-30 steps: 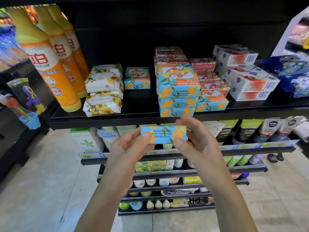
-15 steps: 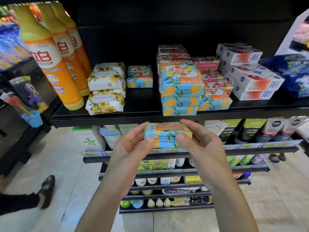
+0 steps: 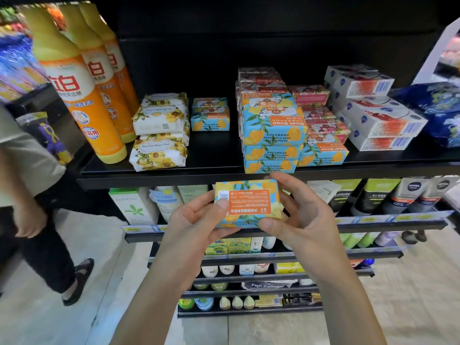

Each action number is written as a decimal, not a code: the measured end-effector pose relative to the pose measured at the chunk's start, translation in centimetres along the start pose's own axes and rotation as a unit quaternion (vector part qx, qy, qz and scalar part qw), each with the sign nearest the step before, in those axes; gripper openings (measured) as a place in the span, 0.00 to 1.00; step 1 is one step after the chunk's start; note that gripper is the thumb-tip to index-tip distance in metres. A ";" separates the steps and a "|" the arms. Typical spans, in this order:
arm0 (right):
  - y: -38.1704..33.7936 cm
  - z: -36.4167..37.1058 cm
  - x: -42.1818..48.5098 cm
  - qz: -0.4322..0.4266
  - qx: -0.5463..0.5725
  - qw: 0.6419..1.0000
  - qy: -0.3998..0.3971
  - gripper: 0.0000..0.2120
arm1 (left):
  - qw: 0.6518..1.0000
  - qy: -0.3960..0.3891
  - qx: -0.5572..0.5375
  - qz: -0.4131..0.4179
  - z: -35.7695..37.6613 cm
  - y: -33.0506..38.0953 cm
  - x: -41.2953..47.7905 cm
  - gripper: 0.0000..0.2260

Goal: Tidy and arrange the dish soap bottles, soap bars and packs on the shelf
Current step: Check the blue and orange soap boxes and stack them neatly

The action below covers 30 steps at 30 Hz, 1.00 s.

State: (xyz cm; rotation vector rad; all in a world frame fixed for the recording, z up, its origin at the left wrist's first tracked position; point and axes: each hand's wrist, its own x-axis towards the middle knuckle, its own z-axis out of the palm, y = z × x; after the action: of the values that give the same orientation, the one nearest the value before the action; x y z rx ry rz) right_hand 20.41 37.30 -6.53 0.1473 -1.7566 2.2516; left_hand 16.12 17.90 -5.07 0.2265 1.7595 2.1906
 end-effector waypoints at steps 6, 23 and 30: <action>-0.3 0.3 -0.1 0.018 -0.021 1.000 -0.011 0.35 | 1.000 0.009 -0.010 0.015 -0.1 -0.2 0.1 0.20; -0.4 0.5 0.2 0.103 -0.045 0.990 0.086 0.26 | 0.999 0.019 0.026 0.037 0.0 -1.1 0.3 0.24; -0.1 0.1 0.1 0.067 -0.027 0.994 0.077 0.22 | 0.999 -0.007 0.021 0.041 0.1 -0.9 0.4 0.25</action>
State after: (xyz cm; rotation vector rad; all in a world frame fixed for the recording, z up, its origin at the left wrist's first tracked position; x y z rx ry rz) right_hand 20.28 37.21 -6.42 -0.1575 -1.7908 2.2361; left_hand 15.95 18.31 -5.97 0.3289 1.8210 2.2041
